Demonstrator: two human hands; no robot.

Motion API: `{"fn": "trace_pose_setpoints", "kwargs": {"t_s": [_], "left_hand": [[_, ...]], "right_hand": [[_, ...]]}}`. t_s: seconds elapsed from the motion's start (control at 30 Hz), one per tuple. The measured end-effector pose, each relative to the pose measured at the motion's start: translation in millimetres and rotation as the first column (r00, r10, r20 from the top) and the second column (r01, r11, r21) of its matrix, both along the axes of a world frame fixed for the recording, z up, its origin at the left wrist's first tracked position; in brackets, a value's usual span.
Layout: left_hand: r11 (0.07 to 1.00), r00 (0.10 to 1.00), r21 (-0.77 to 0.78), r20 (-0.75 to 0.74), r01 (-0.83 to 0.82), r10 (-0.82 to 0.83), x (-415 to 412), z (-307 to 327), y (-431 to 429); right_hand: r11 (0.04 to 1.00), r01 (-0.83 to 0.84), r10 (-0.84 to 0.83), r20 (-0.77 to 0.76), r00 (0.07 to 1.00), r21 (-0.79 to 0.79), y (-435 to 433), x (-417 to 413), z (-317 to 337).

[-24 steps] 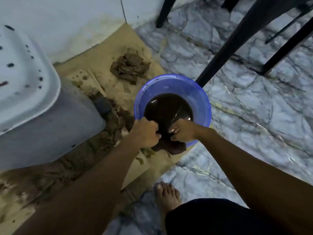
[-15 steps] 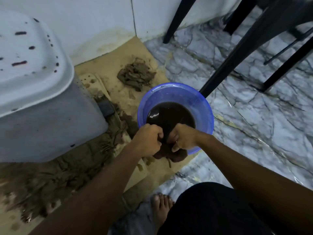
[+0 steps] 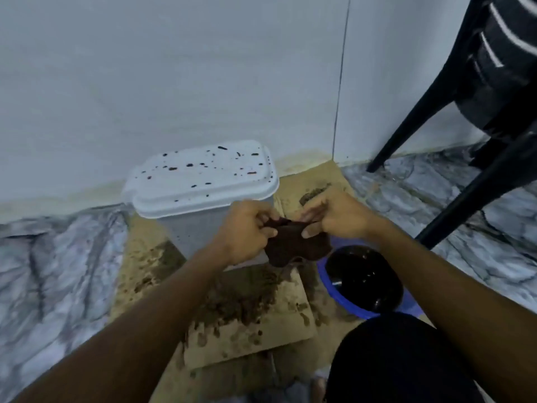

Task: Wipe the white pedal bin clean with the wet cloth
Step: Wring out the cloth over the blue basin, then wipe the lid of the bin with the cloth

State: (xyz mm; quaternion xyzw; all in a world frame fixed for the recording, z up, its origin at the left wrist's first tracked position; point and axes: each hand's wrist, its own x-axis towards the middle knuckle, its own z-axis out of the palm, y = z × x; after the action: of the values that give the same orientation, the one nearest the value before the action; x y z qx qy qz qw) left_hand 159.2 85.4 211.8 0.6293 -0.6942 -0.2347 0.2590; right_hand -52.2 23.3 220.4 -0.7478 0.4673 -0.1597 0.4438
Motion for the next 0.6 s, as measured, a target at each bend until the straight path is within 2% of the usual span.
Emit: {"fn": "trace_pose_setpoints", "kwargs": {"t_s": [0.1,0.27,0.5,0.57,0.6], "left_hand": [[0.988,0.996,-0.127,-0.011,-0.092,0.091,33,41,15],[0.934,0.959,-0.22,-0.108,-0.281,0.263,85,83,17],[0.845,0.905,-0.324,-0.185,-0.425,0.384,134,97,-38],[0.869,0.914,-0.284,-0.117,-0.406,0.389,140,89,-56],[0.893,0.925,-0.25,-0.028,-0.374,0.379,141,82,-62]], "right_hand": [[0.991,-0.011,0.019,0.062,0.998,-0.131,3,34,42],[0.955,-0.022,0.062,0.127,0.99,-0.295,-5,96,90],[0.888,0.163,-0.065,0.233,0.97,-0.43,-55,161,96],[0.865,0.168,-0.105,0.158,0.982,-0.472,-66,165,87],[0.867,0.144,-0.109,0.102,0.989,-0.477,-67,164,80]]}}
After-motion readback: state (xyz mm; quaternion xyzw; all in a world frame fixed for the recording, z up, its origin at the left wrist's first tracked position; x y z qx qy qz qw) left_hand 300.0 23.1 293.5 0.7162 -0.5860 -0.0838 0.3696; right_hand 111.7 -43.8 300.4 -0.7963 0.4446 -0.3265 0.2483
